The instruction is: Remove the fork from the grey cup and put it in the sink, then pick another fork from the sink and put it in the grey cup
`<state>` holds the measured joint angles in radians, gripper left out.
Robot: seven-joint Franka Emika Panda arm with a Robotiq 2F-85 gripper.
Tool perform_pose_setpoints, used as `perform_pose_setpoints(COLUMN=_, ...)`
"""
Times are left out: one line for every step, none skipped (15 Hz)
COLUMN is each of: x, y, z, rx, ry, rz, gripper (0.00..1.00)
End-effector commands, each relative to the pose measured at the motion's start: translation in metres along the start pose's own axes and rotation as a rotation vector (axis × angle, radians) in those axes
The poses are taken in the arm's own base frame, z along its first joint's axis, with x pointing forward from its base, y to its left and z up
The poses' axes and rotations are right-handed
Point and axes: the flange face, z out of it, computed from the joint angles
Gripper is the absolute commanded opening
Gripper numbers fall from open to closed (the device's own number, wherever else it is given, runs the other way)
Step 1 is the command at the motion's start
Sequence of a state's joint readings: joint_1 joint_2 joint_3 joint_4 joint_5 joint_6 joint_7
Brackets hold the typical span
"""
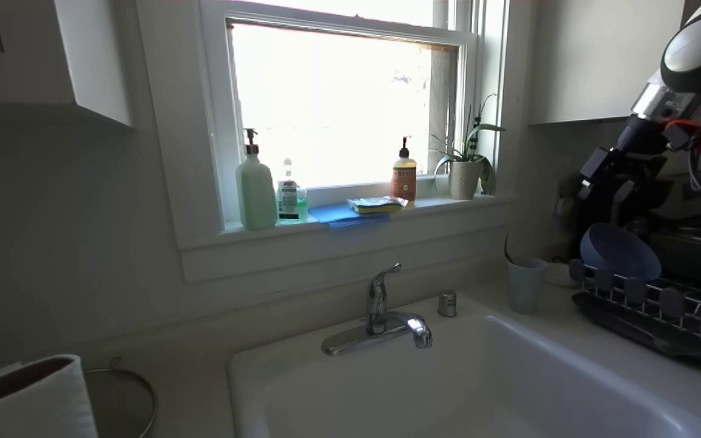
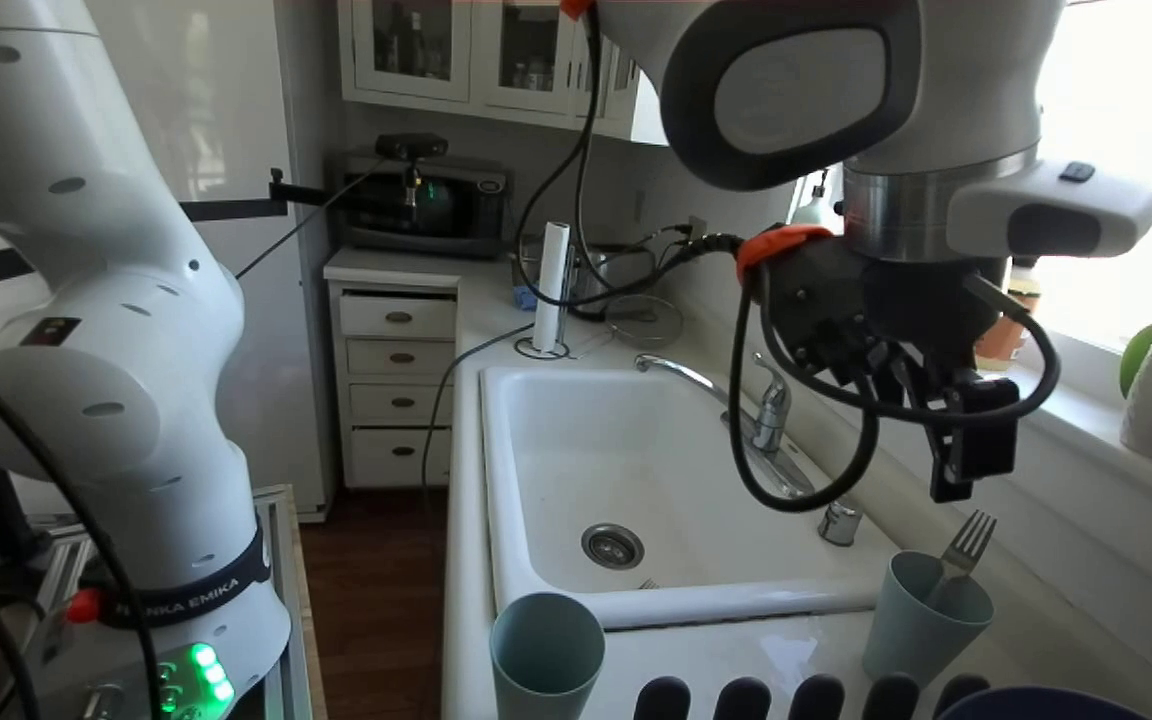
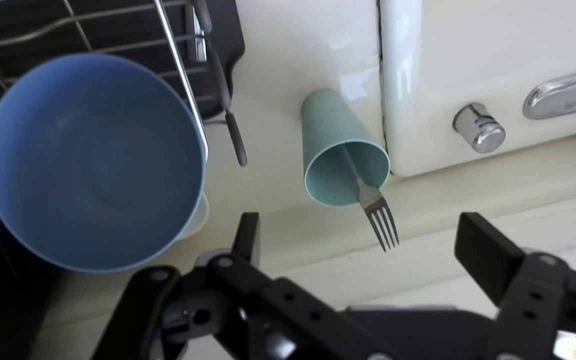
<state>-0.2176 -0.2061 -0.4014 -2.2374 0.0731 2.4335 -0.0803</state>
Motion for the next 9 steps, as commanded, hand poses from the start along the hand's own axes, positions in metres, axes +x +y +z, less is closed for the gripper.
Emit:
perform_pose_setpoints(x=0.032, y=-0.007, z=0.02, rx=-0.043, ry=-0.158, rz=0.113, gripper=1.0)
perform_pose_setpoints(x=0.039, y=-0.01, z=0.025, rx=-0.056, ry=-0.194, rz=0.15, gripper=1.0)
perform_pose_setpoints(x=0.046, y=-0.012, z=0.029, rx=-0.071, ry=-0.221, rz=0.191, gripper=1.0)
perform_pose_setpoints(x=0.054, y=-0.017, z=0.036, rx=-0.075, ry=-0.238, rz=0.241, gripper=1.0)
perform_pose_setpoints(x=0.062, y=-0.02, z=0.041, rx=-0.078, ry=-0.244, rz=0.282, gripper=1.0)
perform_pose_setpoints(x=0.071, y=-0.025, z=0.048, rx=-0.071, ry=-0.233, rz=0.326, gripper=1.0)
perform_pose_setpoints(x=0.08, y=-0.029, z=0.055, rx=-0.066, ry=-0.219, rz=0.365, gripper=1.0)
perform_pose_setpoints(x=0.089, y=-0.032, z=0.063, rx=-0.059, ry=-0.192, rz=0.407, gripper=1.0)
perform_pose_setpoints(x=0.096, y=-0.035, z=0.072, rx=-0.056, ry=-0.179, rz=0.44, gripper=1.0)
